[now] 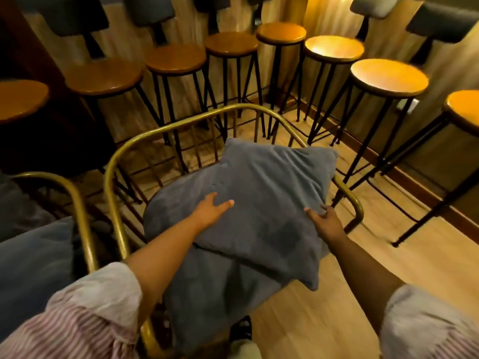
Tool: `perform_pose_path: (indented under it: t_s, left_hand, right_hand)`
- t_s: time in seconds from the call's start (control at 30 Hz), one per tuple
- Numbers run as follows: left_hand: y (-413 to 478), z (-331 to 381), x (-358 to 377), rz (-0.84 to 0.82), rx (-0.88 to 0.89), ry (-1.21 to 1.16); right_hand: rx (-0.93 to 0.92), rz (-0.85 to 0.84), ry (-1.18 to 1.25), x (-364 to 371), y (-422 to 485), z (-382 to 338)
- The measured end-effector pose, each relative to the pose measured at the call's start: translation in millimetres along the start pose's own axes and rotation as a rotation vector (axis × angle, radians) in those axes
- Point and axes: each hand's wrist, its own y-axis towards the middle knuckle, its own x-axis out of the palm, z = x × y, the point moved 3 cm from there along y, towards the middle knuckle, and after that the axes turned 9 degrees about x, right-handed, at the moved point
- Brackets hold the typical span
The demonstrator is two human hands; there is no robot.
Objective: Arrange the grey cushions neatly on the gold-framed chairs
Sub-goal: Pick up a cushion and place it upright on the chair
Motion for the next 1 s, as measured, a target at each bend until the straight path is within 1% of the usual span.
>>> perform_pose_path:
  t_s: [0.13, 0.27, 0.4, 0.5, 0.57, 0.73, 0.8, 0.87, 1.0]
  left_hand:
    - [76.9, -11.6, -2.1, 0.060, -0.074, -0.143]
    - [151.5, -36.4, -2.1, 0.125, -0.179, -0.162]
    - [208.4, -65.4, 6.5, 0.146, -0.232, -0.207]
    - [244.7, -84.6, 12.0, 0.105, -0.246, -0.163]
    - [258.9, -93.0, 17.1, 0.070, -0.258, -0.187]
    - [255.8, -104.8, 28.2, 0.136, -0.270, -0.288]
    - [239.3, -99.7, 20.9, 0.197, -0.242, -0.268]
    - [220.2, -97.1, 7.3, 0.278, -0.226, -0.231]
    - [172.8, -95.4, -21.8, 0.363, -0.200, -0.220]
  right_hand:
    - [0.068, 0.071, 0.043, 7.0, 62.0, -9.1]
    - [0.151, 0.109, 0.102, 20.7, 122.2, -7.1]
    - [0.129, 0.152, 0.169, 24.9, 164.1, 4.7]
    - [0.118, 0.148, 0.148, 23.3, 196.7, 29.2]
    - [0.115, 0.132, 0.153, 24.2, 210.2, 39.1]
    - [0.083, 0.111, 0.174, 26.2, 217.7, 40.6]
    - [0.070, 0.092, 0.151, 23.8, 207.4, 31.9]
    - [0.050, 0.049, 0.111, 21.5, 198.2, 18.8]
    - [-0.015, -0.098, 0.031, 24.5, 189.0, -22.5]
